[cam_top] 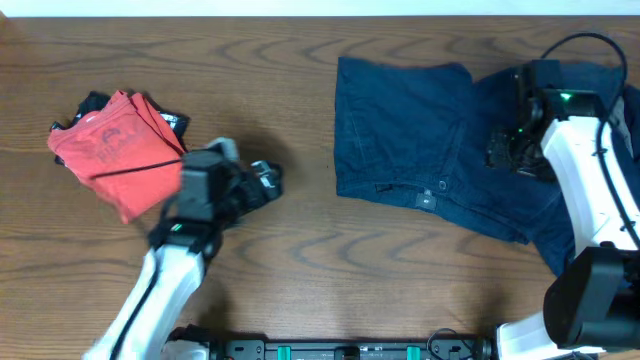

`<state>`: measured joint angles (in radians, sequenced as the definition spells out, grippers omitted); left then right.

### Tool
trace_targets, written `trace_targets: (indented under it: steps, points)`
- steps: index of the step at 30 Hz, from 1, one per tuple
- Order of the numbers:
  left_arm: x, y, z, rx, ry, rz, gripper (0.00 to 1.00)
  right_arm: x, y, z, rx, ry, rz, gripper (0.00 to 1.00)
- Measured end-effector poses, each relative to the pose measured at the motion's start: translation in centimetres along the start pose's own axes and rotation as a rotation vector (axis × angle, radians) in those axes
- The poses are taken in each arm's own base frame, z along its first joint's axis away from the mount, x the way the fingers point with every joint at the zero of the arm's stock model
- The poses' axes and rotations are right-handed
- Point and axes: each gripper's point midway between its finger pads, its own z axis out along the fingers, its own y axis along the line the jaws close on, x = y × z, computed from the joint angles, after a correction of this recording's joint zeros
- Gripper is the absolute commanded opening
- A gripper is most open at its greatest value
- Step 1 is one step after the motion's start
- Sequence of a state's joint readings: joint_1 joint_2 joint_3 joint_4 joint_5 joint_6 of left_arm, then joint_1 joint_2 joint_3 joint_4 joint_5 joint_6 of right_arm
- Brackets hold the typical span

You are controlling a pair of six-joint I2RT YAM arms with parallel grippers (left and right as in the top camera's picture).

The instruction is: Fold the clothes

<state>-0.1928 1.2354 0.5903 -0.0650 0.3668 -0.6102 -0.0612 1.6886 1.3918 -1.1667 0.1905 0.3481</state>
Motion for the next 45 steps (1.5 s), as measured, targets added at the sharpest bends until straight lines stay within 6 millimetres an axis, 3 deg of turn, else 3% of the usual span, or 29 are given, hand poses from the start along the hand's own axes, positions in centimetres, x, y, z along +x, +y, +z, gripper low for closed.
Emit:
trace_targets:
  steps: [8, 16, 21, 27, 28, 33, 36, 38, 42, 45]
  points:
    - [5.5, -4.0, 7.4, 0.144, 0.162, 0.041, 0.98, 0.2, -2.0, -0.2, 0.001, 0.02, 0.056, 0.73]
    - [7.7, -7.2, 10.6, 0.267, 0.173, 0.031, 0.99, 0.6, -2.2, -0.7, -0.001, 0.023, 0.04, 0.73]
    - [8.3, -7.8, 11.6, 0.28, 0.165, -0.002, 0.68, 0.7, -2.2, -0.7, 0.001, 0.029, 0.038, 0.73]
    - [8.6, -6.9, 12.4, 0.225, 0.145, -0.027, 0.13, 0.7, -2.3, -0.7, 0.001, 0.031, 0.037, 0.72]
    - [8.6, -6.7, 12.5, 0.219, 0.143, -0.028, 0.07, 0.7, -2.3, -0.7, 0.001, 0.031, 0.036, 0.72]
    - [8.0, -6.3, 12.6, 0.212, 0.128, -0.019, 0.06, 0.7, -2.3, -0.7, 0.001, 0.031, 0.035, 0.72]
    - [6.1, -5.3, 12.1, 0.203, 0.1, -0.009, 0.06, 0.8, -2.3, -0.7, 0.002, 0.032, 0.034, 0.72]
    - [3.5, -4.6, 11.0, 0.205, 0.051, -0.014, 0.06, 0.8, -2.3, -0.7, 0.002, 0.033, 0.034, 0.72]
    - [-4.8, -2.9, 6.5, 0.205, -0.137, -0.054, 0.06, 0.8, -2.3, -0.7, 0.002, 0.032, 0.034, 0.73]
    - [-12.9, -1.5, 1.3, 0.193, -0.335, -0.101, 0.08, 0.7, -2.3, -0.7, 0.001, 0.03, 0.034, 0.77]
